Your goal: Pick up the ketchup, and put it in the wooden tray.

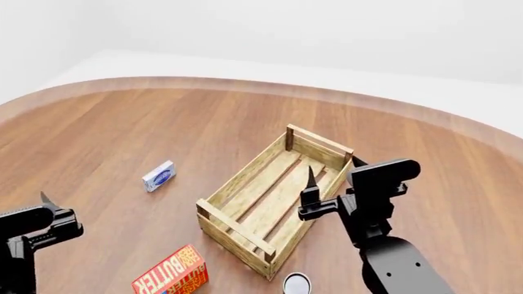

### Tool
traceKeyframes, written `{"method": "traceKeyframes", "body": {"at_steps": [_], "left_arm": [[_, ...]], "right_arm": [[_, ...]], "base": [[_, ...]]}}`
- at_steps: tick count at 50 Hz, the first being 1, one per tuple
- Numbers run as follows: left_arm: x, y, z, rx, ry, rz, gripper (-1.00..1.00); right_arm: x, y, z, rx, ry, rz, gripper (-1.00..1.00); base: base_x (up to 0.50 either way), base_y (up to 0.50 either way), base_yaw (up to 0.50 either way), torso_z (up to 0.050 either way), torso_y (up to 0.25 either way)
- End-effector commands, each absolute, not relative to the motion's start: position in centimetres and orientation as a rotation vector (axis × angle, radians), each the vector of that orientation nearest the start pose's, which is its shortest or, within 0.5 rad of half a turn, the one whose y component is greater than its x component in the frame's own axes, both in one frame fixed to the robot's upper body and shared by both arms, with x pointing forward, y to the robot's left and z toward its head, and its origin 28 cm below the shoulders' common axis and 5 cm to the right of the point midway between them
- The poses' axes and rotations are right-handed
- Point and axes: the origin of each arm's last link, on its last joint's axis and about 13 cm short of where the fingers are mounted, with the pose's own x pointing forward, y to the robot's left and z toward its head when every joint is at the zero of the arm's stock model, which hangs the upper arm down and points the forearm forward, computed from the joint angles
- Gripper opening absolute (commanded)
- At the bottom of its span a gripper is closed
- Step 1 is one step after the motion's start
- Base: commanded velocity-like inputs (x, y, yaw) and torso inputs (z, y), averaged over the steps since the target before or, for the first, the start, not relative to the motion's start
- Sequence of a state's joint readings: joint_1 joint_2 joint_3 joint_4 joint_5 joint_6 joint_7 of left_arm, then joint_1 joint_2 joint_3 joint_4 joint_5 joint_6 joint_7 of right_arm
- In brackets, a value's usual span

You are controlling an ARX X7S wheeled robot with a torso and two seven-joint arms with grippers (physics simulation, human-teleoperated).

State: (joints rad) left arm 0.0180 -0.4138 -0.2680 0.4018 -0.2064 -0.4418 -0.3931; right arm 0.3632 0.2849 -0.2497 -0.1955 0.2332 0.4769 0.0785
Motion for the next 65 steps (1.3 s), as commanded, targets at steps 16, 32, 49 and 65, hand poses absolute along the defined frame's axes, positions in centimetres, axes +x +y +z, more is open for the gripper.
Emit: {"method": "traceKeyframes", "body": {"at_steps": [16,32,49,65], "left_arm": [[16.9,35.7,9.6,0.208,0.225,0.705,1.0],[16.6,35.8,9.0,0.163,0.295,0.722,1.0],[16.2,36.0,8.2,0.111,0.366,0.749,1.0],[16.0,36.1,7.6,0.077,0.407,0.757,1.0]], "right_arm": [[28.1,-10.5,9.9,-0.131,-0.005,0.192,1.0],[28.4,-10.4,9.7,-0.128,0.0,0.193,1.0],[28.7,-10.2,9.7,-0.133,0.005,0.196,1.0],[28.4,-10.4,9.7,-0.135,0.009,0.2,1.0]], "base": [[0.0,0.0,0.0,0.0,0.0],[0.0,0.0,0.0,0.0,0.0],[0.0,0.0,0.0,0.0,0.0],[0.0,0.0,0.0,0.0,0.0]]}}
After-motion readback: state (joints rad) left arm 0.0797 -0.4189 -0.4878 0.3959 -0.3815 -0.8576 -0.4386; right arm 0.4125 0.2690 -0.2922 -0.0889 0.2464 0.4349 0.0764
